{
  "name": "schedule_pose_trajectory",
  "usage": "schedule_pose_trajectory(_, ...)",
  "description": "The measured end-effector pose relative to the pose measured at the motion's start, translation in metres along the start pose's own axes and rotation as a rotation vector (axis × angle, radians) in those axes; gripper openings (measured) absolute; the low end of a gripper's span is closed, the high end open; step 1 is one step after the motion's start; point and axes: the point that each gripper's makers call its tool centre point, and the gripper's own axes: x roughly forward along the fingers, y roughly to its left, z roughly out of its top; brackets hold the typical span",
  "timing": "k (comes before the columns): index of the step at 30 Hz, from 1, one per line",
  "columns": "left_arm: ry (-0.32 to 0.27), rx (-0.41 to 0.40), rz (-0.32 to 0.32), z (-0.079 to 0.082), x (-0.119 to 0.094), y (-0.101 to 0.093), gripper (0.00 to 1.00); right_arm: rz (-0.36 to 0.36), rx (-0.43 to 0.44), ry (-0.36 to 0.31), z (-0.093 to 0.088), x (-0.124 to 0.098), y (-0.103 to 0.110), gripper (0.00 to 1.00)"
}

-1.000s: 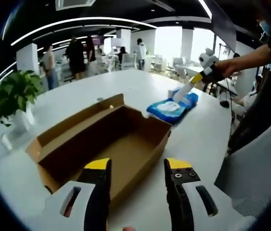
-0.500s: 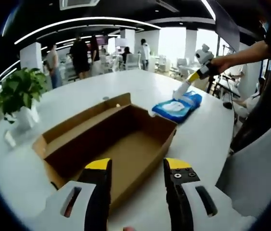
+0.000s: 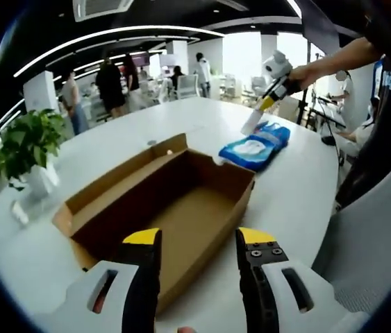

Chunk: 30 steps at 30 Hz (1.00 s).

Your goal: Operate the shoe box by opening the lid, removing the specified soft item, and placing it in the target area until the item is outside and the box remains undamaged.

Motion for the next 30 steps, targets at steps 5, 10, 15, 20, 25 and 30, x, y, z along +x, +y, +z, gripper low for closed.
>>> schedule_pose_trajectory(5,0.005,-0.004,0.007,-0.001,-0.003,0.001,0.43,-0.005,-0.039,0.027,0.004,0.004,-0.006,0.16)
schedule_pose_trajectory(10,0.007,-0.006,0.016,-0.002,-0.005,0.002,0.43,-0.014,-0.086,0.063,0.005,0.008,-0.013,0.16)
schedule_pose_trajectory(15,0.011,-0.012,0.024,-0.003,-0.005,0.002,0.43,-0.025,-0.119,0.09,0.005,0.011,-0.021,0.16)
schedule_pose_trajectory(20,0.018,-0.018,0.026,-0.006,-0.006,0.001,0.43,-0.035,-0.155,0.117,0.004,0.014,-0.028,0.16)
schedule_pose_trajectory(25,0.025,-0.02,0.026,-0.009,-0.005,0.001,0.43,-0.05,-0.188,0.143,0.003,0.016,-0.036,0.16)
schedule_pose_trajectory(30,0.028,-0.019,0.026,-0.009,-0.004,0.002,0.43,-0.061,-0.218,0.17,0.0,0.017,-0.042,0.16)
